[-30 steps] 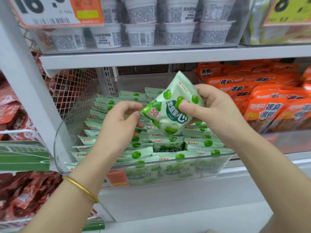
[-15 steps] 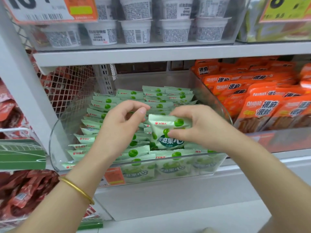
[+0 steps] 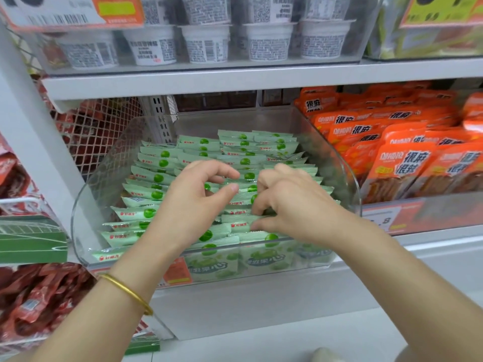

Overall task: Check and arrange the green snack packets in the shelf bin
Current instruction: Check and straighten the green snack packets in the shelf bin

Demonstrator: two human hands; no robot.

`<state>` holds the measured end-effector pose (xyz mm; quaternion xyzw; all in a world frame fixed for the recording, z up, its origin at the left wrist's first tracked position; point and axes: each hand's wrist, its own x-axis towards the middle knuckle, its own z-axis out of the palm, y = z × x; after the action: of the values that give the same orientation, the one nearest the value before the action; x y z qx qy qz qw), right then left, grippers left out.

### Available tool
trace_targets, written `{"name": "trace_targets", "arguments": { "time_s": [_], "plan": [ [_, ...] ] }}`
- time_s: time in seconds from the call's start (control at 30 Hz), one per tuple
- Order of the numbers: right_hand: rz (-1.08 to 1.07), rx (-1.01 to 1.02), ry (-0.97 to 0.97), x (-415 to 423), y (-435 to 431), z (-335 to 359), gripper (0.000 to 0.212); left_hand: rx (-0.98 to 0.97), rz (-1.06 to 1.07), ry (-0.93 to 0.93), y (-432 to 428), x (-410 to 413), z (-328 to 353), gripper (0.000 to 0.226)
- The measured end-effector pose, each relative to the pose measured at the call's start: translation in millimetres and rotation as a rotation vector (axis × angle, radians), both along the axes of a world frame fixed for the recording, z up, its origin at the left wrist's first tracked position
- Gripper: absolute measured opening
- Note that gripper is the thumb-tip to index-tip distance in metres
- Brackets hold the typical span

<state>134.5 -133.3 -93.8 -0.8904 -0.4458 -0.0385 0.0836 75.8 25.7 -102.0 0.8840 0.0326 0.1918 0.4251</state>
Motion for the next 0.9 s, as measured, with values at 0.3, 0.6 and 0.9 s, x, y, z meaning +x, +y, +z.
{"name": "trace_targets", "arguments": {
  "time_s": [0.3, 0.6, 0.9],
  "plan": [
    [-0.071, 0.282, 0.156, 17.2, -7.1, 14.3, 0.008, 0.285, -0.029, 0.04, 8.8, 2.2, -1.5, 0.016],
    [0.013, 0.196, 0.123, 20.6, 5.7, 4.7, 0.006, 0.413, -0.091, 0.198, 14.9, 2.3, -2.5, 0.039],
    [-0.073, 0.787, 0.29, 16.9, 3.5, 18.6, 0.009, 0.159, -0.068, 0.048, 10.5, 1.2, 6.8, 0.044]
  ]
}}
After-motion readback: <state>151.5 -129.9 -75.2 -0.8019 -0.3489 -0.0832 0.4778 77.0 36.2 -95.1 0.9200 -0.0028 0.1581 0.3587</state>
